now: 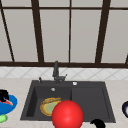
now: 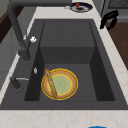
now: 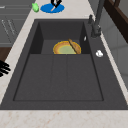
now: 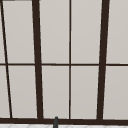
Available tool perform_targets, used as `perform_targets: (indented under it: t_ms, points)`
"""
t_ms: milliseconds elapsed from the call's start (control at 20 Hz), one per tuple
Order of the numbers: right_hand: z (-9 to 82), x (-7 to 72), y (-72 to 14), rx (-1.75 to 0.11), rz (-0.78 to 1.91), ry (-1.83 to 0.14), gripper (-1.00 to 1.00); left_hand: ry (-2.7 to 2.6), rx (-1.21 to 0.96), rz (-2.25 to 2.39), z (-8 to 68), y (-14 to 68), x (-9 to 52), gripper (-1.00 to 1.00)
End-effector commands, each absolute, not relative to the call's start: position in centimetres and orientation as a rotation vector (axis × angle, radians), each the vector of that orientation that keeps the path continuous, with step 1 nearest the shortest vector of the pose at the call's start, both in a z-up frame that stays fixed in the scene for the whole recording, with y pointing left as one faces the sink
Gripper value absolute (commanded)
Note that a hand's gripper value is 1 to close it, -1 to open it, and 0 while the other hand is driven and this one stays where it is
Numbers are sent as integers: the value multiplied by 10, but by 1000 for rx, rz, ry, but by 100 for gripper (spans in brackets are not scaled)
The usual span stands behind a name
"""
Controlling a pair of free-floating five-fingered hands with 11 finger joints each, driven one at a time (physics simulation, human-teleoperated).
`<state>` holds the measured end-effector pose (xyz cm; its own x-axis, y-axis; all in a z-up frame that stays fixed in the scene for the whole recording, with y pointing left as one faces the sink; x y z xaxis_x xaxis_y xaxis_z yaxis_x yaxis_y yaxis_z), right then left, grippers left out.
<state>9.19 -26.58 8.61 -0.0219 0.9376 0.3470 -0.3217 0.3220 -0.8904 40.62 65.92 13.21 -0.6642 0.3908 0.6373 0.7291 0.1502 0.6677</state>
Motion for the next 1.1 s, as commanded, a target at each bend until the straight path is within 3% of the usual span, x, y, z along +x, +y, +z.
perform_targets:
  t_ms: [0,250,300,500,1050]
  points:
    - [86,92,-266,-688,1141,-1172,0,-2163,-1025,-1515,109,662,419,100]
    - [86,92,-266,-688,1141,-1172,0,-2114,-1139,-1432,109,667,422,100]
    - [86,92,-266,-688,1141,-1172,0,-2105,-1175,-1404,118,671,423,-100]
    - [86,92,-266,-688,1141,-1172,0,-2410,-982,-1405,174,677,434,-100]
    - [86,92,-266,-688,1141,-1172,0,-2345,-972,-1384,202,700,394,-100]
